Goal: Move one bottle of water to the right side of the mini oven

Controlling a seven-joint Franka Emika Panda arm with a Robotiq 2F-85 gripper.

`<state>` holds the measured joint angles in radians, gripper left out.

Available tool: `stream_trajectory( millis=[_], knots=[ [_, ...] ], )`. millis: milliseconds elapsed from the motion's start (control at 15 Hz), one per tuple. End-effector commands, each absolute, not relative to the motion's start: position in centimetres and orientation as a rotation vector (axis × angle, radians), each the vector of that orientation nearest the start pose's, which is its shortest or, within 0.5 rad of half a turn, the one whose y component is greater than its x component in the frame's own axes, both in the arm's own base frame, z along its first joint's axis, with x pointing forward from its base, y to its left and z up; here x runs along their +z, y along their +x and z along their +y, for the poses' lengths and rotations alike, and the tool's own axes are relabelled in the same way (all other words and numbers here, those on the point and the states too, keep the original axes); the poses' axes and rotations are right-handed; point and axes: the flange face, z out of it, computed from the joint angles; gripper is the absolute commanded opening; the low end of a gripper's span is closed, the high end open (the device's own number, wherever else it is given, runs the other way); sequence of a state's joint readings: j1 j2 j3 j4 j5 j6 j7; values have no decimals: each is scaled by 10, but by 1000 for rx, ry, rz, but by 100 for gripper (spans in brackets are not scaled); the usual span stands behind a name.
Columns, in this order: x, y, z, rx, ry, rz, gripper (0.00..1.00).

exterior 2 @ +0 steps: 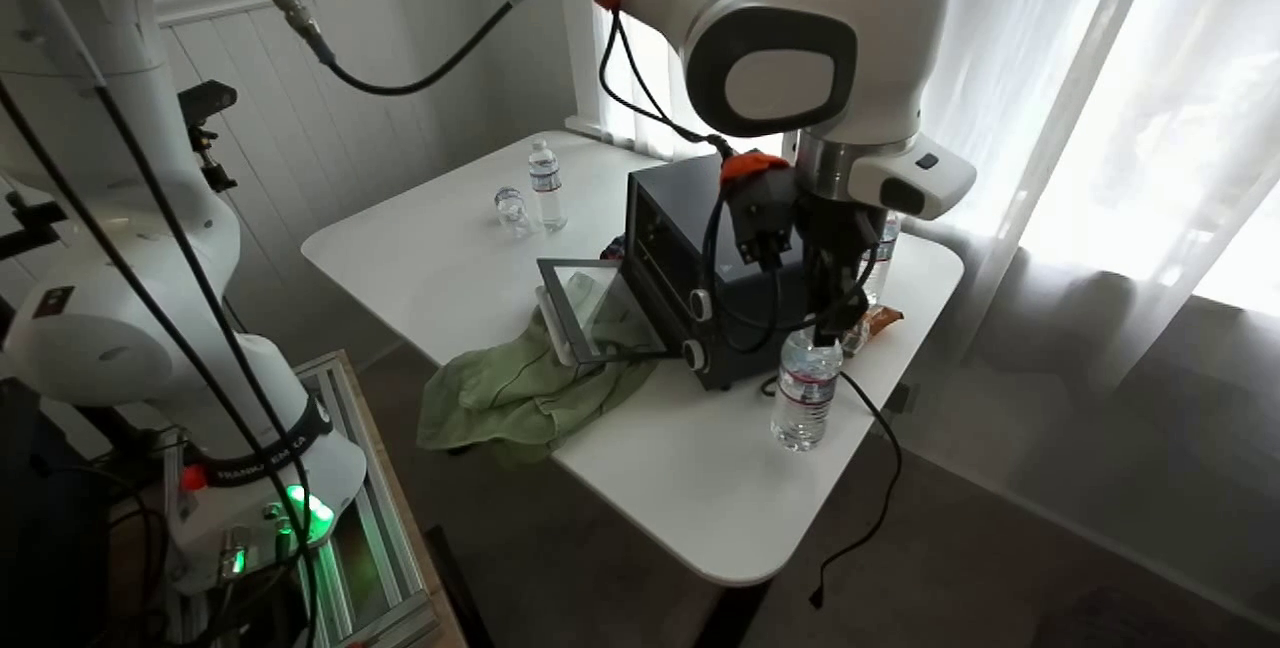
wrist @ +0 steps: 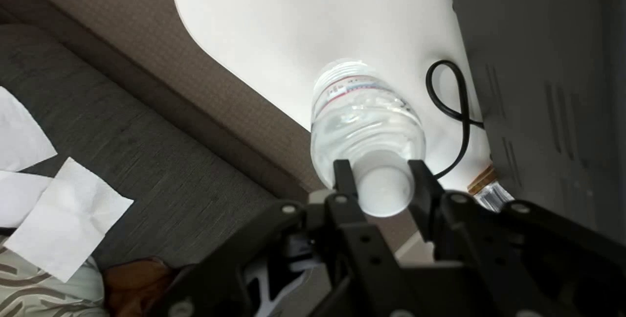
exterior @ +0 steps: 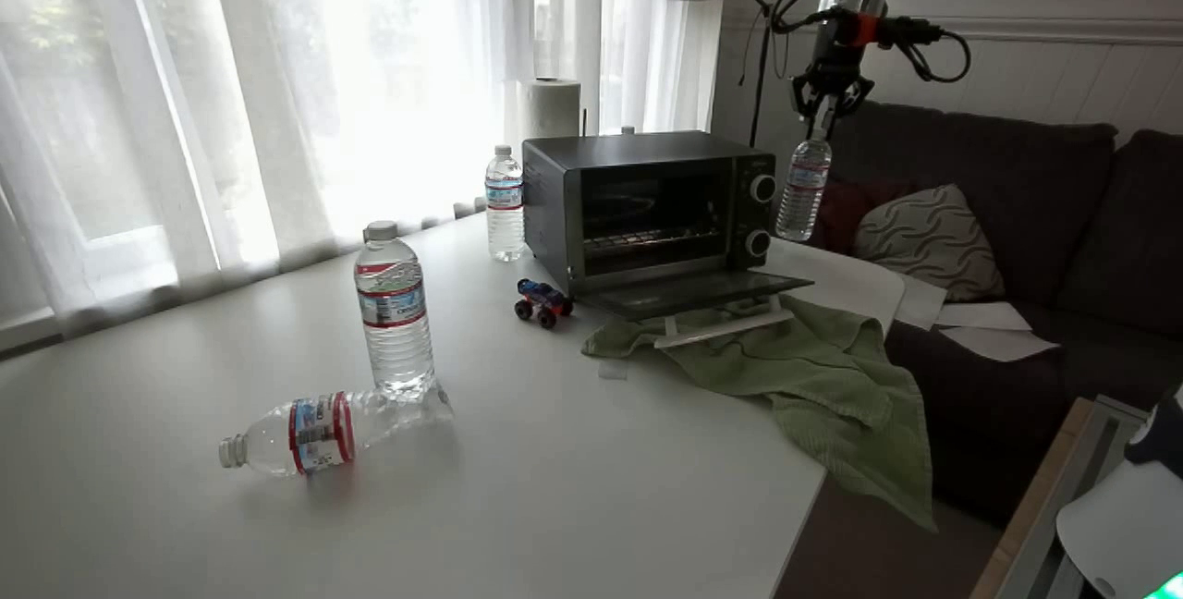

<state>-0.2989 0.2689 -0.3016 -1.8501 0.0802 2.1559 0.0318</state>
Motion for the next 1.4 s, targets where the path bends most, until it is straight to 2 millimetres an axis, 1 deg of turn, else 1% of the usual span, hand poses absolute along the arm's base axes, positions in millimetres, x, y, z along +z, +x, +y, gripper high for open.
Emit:
stream_trajectory(
  millis=[0, 267, 400, 800, 867, 933, 1000, 1133, 1200, 1333],
  knots=[
    [396, 547, -345, -115, -2960, 1054, 8],
    [389, 567, -334, -122, -2971, 1020, 8],
    [387, 573, -331, -121, -2973, 1010, 8],
    [376, 583, -323, -108, -2978, 981, 8],
    [375, 583, -323, -103, -2975, 978, 19],
    [373, 582, -322, -95, -2975, 974, 35],
    [373, 581, -321, -85, -2973, 968, 58],
    [379, 581, -320, -97, -2977, 963, 62],
    [383, 581, -319, -106, -2981, 961, 67],
    [397, 576, -316, -115, -2990, 932, 81]
  ],
)
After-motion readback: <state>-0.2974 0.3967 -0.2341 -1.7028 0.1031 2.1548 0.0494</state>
